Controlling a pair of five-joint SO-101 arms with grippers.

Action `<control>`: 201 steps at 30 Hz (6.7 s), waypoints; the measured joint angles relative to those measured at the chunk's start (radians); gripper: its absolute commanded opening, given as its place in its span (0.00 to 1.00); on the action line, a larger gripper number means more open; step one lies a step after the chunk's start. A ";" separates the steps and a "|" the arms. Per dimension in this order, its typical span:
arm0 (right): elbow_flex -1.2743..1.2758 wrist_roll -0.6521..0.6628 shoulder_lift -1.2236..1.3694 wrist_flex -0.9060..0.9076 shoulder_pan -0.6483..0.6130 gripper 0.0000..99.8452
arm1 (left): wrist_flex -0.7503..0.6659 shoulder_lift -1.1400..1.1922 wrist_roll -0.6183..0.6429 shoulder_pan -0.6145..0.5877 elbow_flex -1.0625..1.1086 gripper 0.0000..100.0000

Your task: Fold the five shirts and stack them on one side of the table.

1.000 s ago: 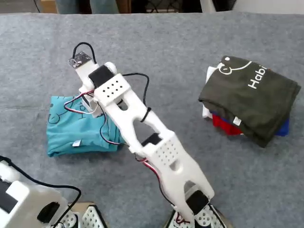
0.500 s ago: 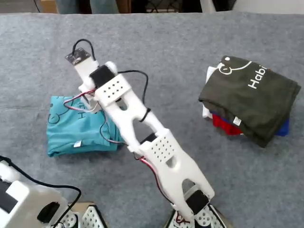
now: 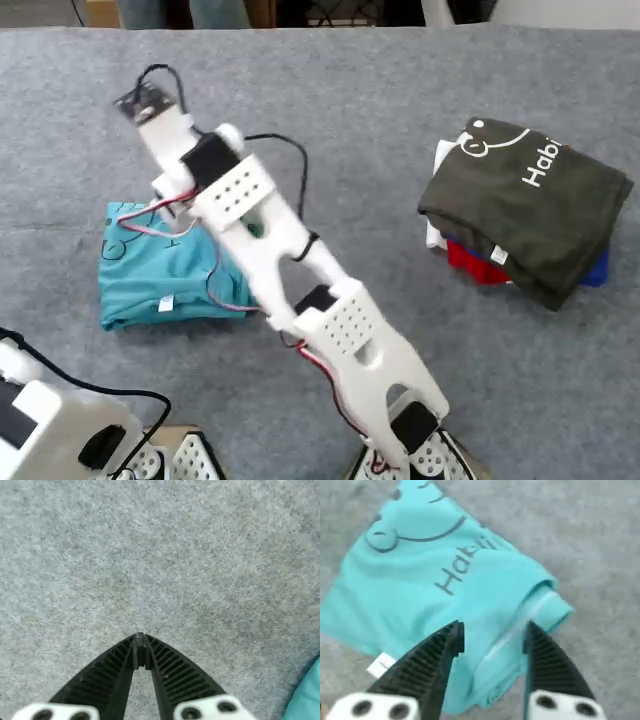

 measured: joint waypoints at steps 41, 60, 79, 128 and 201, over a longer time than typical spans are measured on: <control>-0.005 0.000 0.130 0.000 0.038 0.20 | 0.000 0.000 0.000 0.000 0.000 0.03; -0.005 0.031 0.161 0.000 0.038 0.12 | 0.000 0.000 0.000 0.000 0.000 0.03; -0.005 0.044 0.118 0.000 0.196 0.02 | 0.000 0.000 0.000 0.000 0.000 0.03; 1.000 0.049 -0.626 -0.172 0.083 0.01 | -0.218 0.457 0.115 0.651 -0.094 0.03; 0.060 0.055 -0.091 -0.002 0.233 0.01 | 0.278 -0.123 -0.157 0.664 0.100 0.03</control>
